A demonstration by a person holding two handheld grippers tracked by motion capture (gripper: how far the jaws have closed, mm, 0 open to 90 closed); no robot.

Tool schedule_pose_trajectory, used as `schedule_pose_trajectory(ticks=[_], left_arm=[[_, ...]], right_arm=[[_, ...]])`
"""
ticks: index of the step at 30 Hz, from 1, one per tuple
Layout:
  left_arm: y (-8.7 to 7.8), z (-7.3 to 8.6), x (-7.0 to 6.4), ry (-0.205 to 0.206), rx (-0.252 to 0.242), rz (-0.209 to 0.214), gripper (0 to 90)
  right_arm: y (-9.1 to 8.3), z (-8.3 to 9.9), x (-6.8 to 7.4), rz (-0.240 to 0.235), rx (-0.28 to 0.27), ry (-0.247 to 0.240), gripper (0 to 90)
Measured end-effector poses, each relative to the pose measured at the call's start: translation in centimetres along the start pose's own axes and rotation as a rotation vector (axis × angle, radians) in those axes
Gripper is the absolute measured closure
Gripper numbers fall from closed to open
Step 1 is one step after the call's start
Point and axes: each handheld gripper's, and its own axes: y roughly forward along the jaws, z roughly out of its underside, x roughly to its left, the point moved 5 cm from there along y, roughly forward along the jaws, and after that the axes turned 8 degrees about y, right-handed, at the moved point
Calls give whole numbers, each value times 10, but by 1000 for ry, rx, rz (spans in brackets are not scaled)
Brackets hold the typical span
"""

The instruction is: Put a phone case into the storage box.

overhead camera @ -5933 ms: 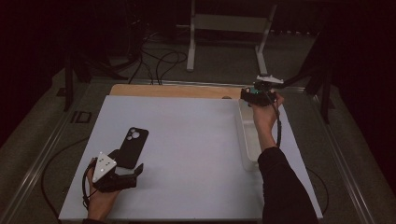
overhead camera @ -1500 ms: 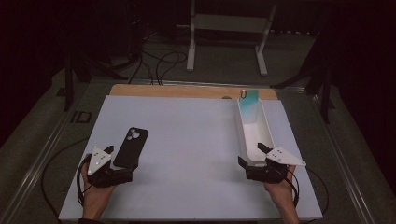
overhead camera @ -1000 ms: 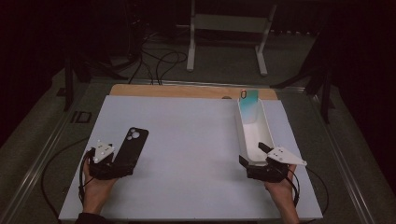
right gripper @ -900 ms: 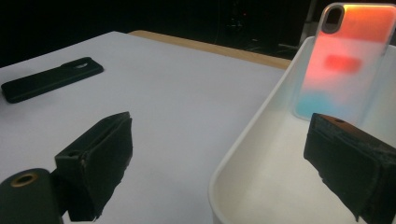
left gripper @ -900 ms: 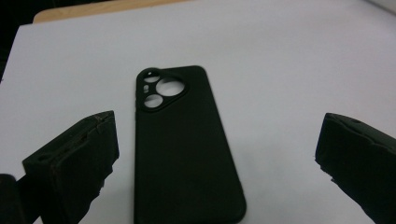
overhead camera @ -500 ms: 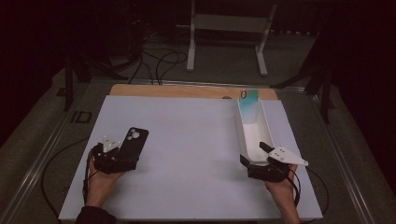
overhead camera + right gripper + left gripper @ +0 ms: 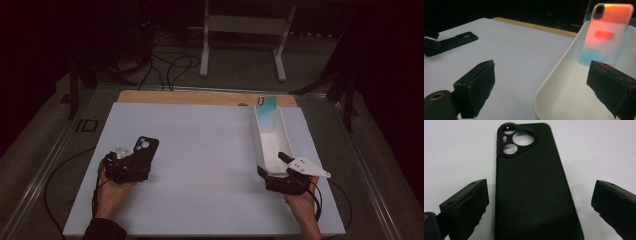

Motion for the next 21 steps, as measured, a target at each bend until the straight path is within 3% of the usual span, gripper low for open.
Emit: schedule_pose_trajectory(ticks=[12, 21], left_arm=[[9, 4, 3, -11, 77, -12, 33], [12, 6, 3, -10, 104, -10, 48]], right_arm=[[0, -1, -1, -1, -7, 10, 78], [0, 0, -1, 0, -3, 10, 78]])
